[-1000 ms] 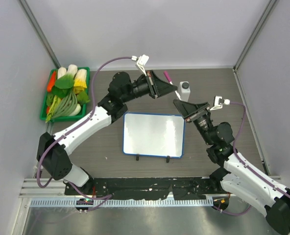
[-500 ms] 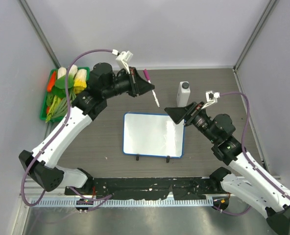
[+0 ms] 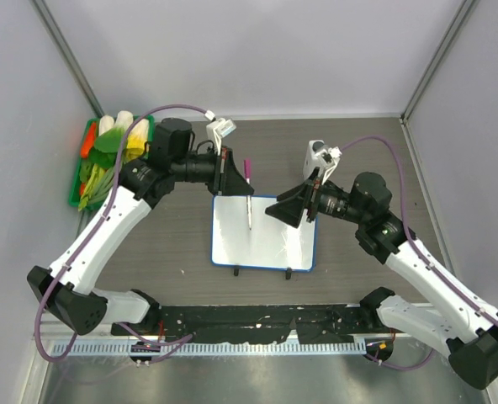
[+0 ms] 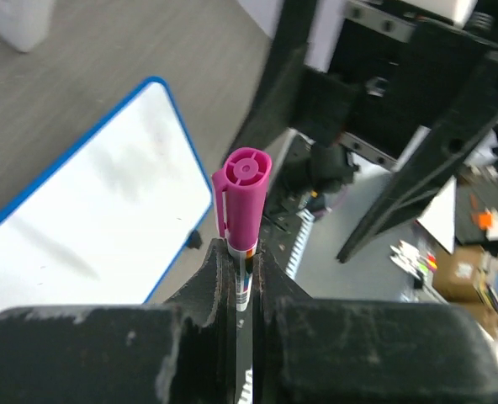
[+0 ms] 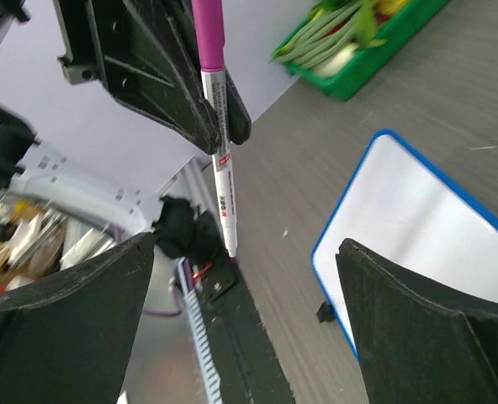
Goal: Write a sentence on the whiteboard
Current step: Pass from the left arm to the right
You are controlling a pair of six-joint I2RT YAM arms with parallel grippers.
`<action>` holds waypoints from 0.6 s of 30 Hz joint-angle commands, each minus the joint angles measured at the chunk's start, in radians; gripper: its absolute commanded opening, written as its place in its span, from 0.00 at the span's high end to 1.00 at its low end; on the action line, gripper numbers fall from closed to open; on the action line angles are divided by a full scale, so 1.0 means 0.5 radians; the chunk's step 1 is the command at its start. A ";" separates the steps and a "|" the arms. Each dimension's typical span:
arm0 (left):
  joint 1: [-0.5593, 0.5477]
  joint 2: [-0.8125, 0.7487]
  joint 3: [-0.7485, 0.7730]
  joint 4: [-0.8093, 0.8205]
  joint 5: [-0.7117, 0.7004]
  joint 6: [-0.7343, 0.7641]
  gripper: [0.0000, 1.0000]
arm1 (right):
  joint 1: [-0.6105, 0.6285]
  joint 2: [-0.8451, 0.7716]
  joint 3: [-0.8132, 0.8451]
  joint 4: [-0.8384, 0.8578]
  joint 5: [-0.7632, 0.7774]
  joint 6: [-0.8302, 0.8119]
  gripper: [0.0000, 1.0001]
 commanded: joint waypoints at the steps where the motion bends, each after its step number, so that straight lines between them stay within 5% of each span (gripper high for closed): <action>1: 0.011 -0.022 0.049 0.041 0.572 0.014 1.00 | -0.002 0.138 0.112 0.287 -0.581 0.093 0.07; 12: 0.008 0.128 0.116 0.143 0.809 -0.087 1.00 | 0.136 0.332 0.151 0.563 -0.833 0.191 0.17; 18: 0.008 0.230 0.193 0.023 0.855 0.008 1.00 | 0.209 0.427 0.188 0.496 -0.861 0.112 0.44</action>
